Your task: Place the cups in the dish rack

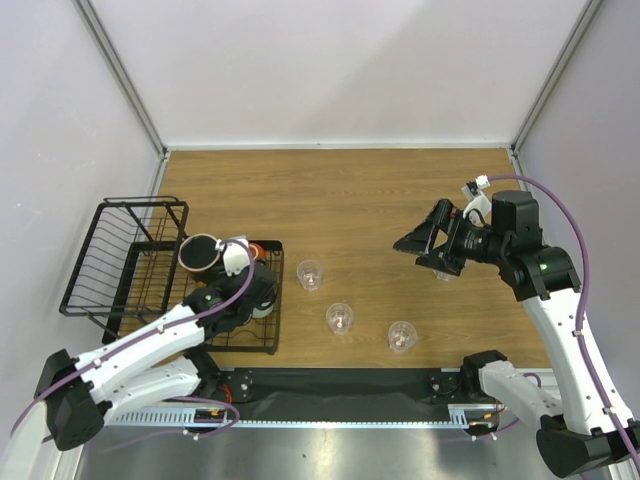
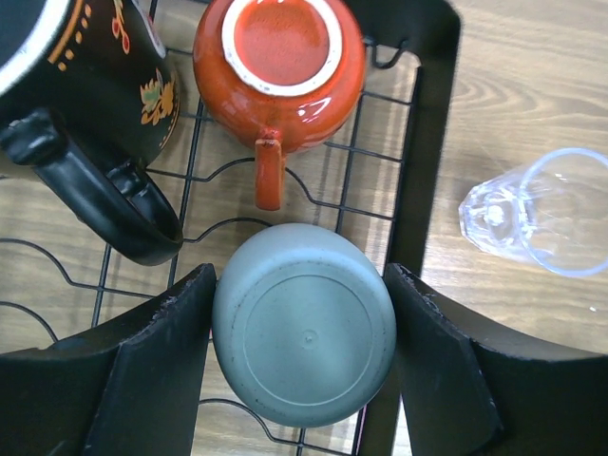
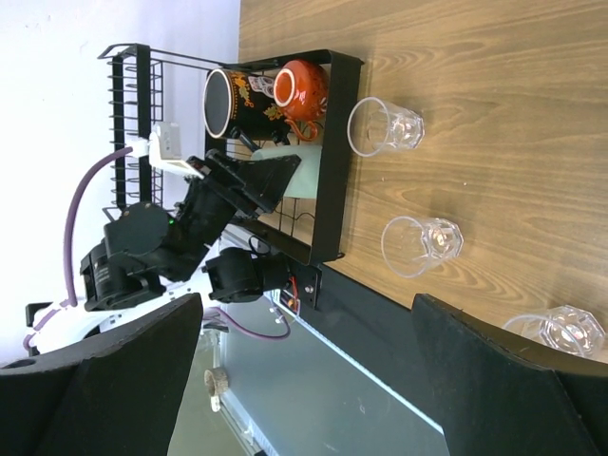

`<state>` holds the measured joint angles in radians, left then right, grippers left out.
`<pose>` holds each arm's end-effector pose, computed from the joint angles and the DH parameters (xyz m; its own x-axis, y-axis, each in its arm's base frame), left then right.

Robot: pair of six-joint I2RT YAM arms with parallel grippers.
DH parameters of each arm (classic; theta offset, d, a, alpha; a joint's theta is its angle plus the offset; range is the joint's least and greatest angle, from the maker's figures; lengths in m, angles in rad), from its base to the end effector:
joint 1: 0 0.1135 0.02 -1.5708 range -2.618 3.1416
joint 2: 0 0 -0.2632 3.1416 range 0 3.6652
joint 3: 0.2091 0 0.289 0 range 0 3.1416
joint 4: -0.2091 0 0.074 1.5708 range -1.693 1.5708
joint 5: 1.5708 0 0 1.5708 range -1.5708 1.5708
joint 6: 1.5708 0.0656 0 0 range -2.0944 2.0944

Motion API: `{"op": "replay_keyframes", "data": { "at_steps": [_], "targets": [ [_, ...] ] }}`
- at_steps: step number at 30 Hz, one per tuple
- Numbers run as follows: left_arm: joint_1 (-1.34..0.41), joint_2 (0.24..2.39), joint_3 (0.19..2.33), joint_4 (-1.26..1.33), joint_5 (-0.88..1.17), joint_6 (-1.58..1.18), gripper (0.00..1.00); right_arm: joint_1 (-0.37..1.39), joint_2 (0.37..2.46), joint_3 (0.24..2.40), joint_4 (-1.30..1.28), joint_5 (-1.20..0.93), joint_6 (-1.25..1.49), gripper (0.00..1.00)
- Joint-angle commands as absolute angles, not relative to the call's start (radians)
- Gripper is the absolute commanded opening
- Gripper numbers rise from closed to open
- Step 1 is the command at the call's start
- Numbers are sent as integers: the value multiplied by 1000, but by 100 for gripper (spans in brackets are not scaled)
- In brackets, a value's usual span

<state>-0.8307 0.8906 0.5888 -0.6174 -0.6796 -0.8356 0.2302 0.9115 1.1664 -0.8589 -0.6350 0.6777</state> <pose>0.1775 -0.1332 0.1920 -0.5950 -0.2040 -0.7774 -0.1848 0.9761 -0.1146 0.2069 0.0884 0.3789 -0.8440 0.3207 -0.4300 -0.1667 0.6051 0.7785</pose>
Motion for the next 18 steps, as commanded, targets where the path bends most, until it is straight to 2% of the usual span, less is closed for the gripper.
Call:
{"op": "replay_keyframes", "data": {
  "at_steps": [1, 3, 5, 7, 8, 10, 16, 18],
  "targets": [
    [-813, 926, 618, -595, -721, -885, 0, 218, 916, 1169, -859, -673, 652, 100],
    [-810, 939, 624, -603, -724, -900, 0, 212, 917, 1170, -856, -683, 649, 100],
    [-804, 959, 632, -621, -715, -905, 8, 207, 923, 1169, -856, -689, 649, 100],
    [-801, 968, 644, -637, -713, -913, 22, 204, 927, 1167, -853, -693, 647, 100],
    [-801, 971, 649, -643, -707, -913, 41, 204, 927, 1166, -853, -695, 646, 100],
    [-799, 977, 657, -644, -701, -910, 57, 202, 928, 1160, -851, -698, 644, 100],
    [-798, 977, 684, -698, -687, -942, 77, 198, 934, 1137, -830, -710, 650, 100],
    [-799, 971, 696, -712, -678, -943, 80, 195, 939, 1135, -831, -707, 644, 100]
  ]
}}
